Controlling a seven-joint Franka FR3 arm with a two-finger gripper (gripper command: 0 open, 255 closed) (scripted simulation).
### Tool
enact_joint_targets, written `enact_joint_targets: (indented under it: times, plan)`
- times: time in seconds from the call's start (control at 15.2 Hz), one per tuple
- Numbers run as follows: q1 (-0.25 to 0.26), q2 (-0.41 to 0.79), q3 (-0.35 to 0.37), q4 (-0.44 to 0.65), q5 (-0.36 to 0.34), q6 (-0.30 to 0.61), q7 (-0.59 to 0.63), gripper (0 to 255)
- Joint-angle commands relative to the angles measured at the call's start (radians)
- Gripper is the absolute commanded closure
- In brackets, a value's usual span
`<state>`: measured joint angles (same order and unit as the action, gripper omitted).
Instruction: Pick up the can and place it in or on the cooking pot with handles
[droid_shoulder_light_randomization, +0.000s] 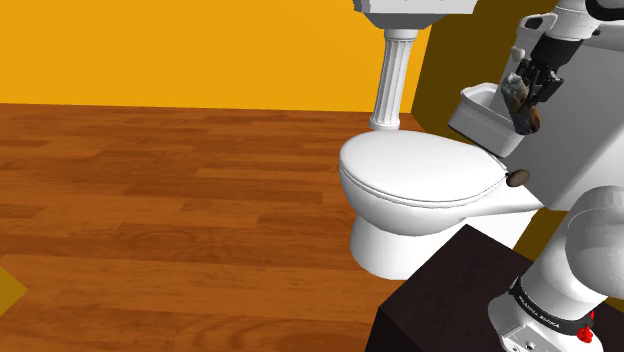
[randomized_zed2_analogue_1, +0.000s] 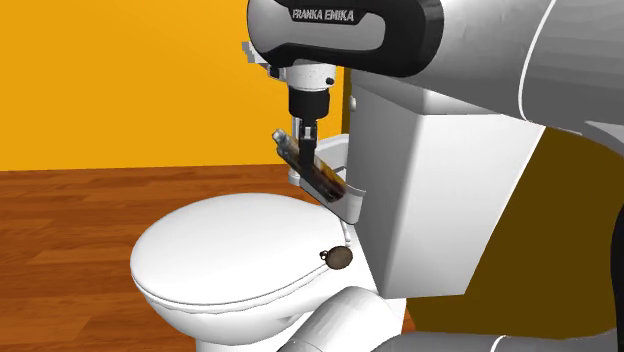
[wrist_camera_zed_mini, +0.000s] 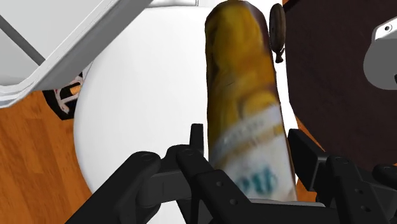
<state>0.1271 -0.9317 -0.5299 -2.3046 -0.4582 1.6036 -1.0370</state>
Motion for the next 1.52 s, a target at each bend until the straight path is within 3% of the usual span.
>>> enact_joint_targets:
  times: [0.0,0.07,0.59,0.86,1.06,1.19,1.25,1.32,1.39,1.45]
  plan:
    - [0.004,0.009,0.007,0.031,0.008,-0.021,-0.004,255]
    - [0.005,0.012,0.009,0.038,0.009,-0.026,-0.005,255]
    - [0.108,0.236,-0.232,0.254,-0.014,0.063,-0.162,255]
    - [0.199,0.364,-0.389,0.388,0.018,0.099,-0.257,255]
    - [0.298,0.476,-0.547,0.502,0.075,0.122,-0.343,255]
    - [0.402,0.560,-0.697,0.586,0.134,0.134,-0.410,255]
    - [0.477,0.604,-0.800,0.631,0.171,0.138,-0.447,255]
    - [0.586,0.642,-0.934,0.679,0.205,0.138,-0.482,255]
    - [0.728,0.649,-1.084,0.731,0.213,0.130,-0.498,255]
    - [0.864,0.624,-1.208,0.787,0.193,0.115,-0.496,255]
